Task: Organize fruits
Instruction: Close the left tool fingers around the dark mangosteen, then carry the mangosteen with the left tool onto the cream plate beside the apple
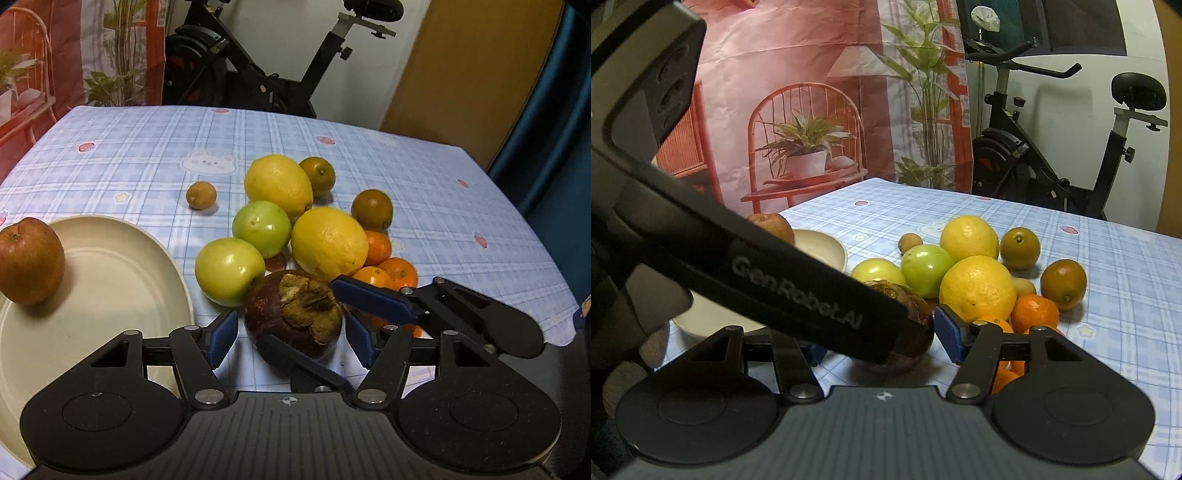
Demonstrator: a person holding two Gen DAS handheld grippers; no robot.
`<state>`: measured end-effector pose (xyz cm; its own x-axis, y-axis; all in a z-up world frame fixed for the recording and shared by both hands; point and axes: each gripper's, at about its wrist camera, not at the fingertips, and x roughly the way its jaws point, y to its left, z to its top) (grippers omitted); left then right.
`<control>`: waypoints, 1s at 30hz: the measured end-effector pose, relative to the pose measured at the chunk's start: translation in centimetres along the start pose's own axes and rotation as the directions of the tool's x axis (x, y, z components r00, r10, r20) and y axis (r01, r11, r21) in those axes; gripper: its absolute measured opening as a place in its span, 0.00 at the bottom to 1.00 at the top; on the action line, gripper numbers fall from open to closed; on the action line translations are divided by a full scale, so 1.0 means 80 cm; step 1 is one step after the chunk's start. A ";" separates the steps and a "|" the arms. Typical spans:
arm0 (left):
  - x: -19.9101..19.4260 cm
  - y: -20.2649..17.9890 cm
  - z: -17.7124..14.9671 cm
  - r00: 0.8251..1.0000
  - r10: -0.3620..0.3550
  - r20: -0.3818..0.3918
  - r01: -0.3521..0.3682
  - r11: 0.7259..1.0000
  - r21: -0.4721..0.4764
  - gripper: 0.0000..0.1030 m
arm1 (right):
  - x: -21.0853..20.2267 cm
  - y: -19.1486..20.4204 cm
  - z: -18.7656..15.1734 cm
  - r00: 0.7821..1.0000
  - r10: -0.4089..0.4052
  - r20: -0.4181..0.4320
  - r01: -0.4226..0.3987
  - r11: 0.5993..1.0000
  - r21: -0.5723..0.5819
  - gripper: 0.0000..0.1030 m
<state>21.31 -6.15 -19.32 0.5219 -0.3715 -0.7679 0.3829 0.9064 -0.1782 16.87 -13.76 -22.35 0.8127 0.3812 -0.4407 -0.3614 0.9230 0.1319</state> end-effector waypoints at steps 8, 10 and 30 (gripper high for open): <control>0.005 0.002 -0.002 1.000 -0.026 -0.008 0.026 1.000 -0.004 0.62 | 0.005 -0.002 0.000 1.000 -0.001 -0.021 0.002 1.000 0.008 0.61; 0.005 0.003 -0.003 1.000 -0.028 -0.004 0.028 1.000 -0.008 0.62 | 0.006 -0.002 0.000 1.000 0.001 -0.025 0.000 1.000 0.010 0.61; 0.002 0.006 -0.006 0.999 -0.034 0.008 0.035 0.999 -0.030 0.61 | 0.025 -0.001 0.003 0.995 -0.013 -0.099 0.012 1.000 -0.009 0.61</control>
<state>21.25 -5.66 -19.83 0.5146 -0.4040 -0.7563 0.3777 0.8987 -0.2230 18.63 -13.06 -23.04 0.7682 0.3621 -0.5281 -0.3558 0.9271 0.1181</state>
